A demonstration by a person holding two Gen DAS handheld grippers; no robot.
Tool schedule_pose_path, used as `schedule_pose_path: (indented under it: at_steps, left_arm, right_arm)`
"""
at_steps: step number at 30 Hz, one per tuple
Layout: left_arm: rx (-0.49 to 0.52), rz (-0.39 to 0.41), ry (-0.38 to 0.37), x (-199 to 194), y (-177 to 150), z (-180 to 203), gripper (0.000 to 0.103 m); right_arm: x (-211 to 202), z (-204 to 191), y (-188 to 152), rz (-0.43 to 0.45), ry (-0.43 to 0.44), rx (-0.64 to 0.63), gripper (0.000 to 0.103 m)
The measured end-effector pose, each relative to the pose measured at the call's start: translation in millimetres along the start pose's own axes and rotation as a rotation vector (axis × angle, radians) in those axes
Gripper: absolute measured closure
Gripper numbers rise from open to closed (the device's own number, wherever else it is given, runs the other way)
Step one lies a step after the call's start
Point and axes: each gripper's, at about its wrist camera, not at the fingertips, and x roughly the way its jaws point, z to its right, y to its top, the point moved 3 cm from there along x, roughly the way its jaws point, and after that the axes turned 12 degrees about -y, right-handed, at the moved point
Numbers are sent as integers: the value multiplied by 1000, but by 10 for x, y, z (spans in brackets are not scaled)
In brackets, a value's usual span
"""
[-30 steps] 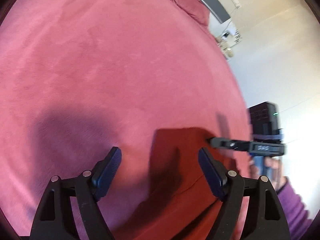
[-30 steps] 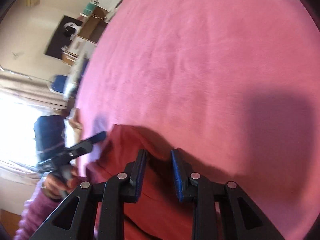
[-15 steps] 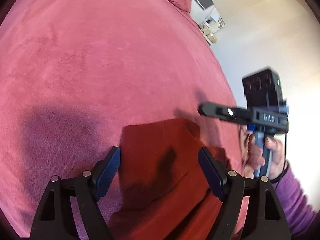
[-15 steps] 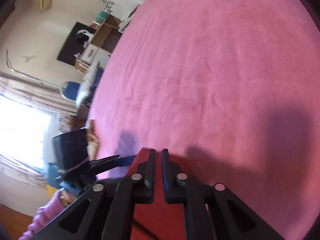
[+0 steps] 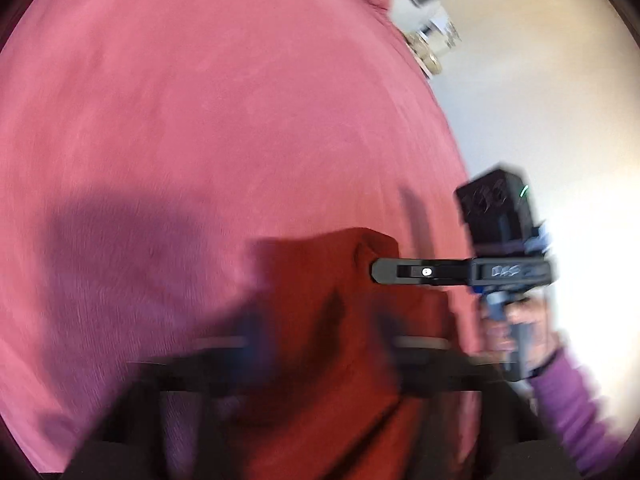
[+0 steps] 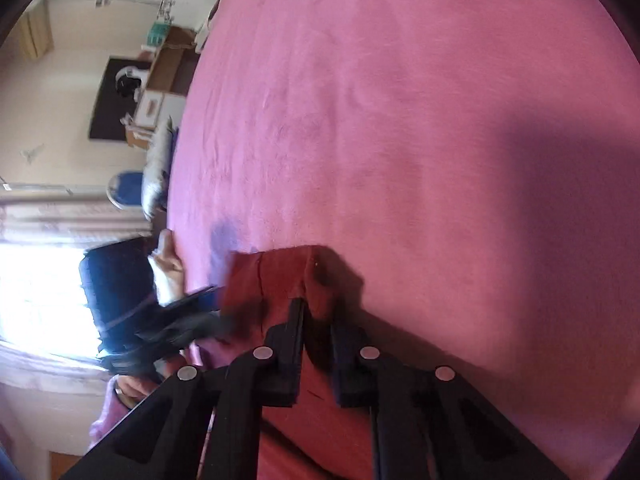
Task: Fold clothes
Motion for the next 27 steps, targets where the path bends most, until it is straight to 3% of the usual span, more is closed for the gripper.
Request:
schedule_pose_path:
  at_steps: [3,7,13,15,17,21,23,27]
  left_arm:
    - [-8,40,-19,19,-58,-9,93]
    - [4,140,-103,-234,-130,144,93]
    - [248,207,-191,-658,-661,738,92]
    - [375,200,-146,-697,-936,930,92]
    - [512,174,-76,-633,-1307,1109,91]
    - [606,133,92,-418,-1980,1102,88]
    - [583,122,139,-332,-2261,1013,84]
    - [555,83,184,-310,-2826,968,81]
  right_arm:
    - [-103,-91,-54,41,11,-13,93]
    - [-373,-143,-153,105,78,-36,93]
    - [-869,-494,-720,215,108,-290,93]
    - [-977,-602,-1012,258,69,-406,93]
    - [-999,-752,-1432,316,-25,-584,90]
    - [-788,-884,-2177,374,-246,-815,80]
    - [-646,-840,-2479,345,-308,-824,80]
    - [-458,-369,-2968,199,-348,-678,80]
